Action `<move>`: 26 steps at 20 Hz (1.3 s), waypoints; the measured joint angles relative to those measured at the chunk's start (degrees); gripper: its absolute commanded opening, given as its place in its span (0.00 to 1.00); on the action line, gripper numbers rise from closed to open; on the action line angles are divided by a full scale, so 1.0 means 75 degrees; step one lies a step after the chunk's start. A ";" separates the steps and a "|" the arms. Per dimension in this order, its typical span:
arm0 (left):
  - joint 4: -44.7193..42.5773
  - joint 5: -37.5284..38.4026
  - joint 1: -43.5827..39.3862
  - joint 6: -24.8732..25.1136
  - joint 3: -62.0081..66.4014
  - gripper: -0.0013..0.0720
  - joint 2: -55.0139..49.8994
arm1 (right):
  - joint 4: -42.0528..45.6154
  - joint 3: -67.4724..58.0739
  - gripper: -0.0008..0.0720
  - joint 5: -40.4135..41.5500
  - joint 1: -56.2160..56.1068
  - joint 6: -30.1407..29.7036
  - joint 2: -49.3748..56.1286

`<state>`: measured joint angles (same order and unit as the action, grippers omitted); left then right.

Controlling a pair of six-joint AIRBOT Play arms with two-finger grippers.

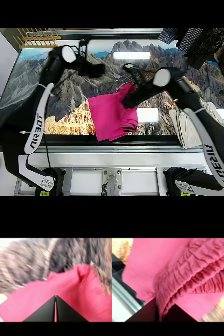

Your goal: Fold the clothes and pants, and hang the long-sleeved shirts on hangers.

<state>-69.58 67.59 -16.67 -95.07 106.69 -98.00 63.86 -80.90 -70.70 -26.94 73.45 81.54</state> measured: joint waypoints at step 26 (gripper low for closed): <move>-0.0297 -0.1818 0.0131 -0.0152 -0.6277 0.02 0.4197 | -0.3372 0.1944 0.27 0.1990 0.1285 -0.1113 0.2384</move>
<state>-71.81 53.95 -15.68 -96.20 59.61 -66.52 38.57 -66.32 -55.77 -17.30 65.10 99.42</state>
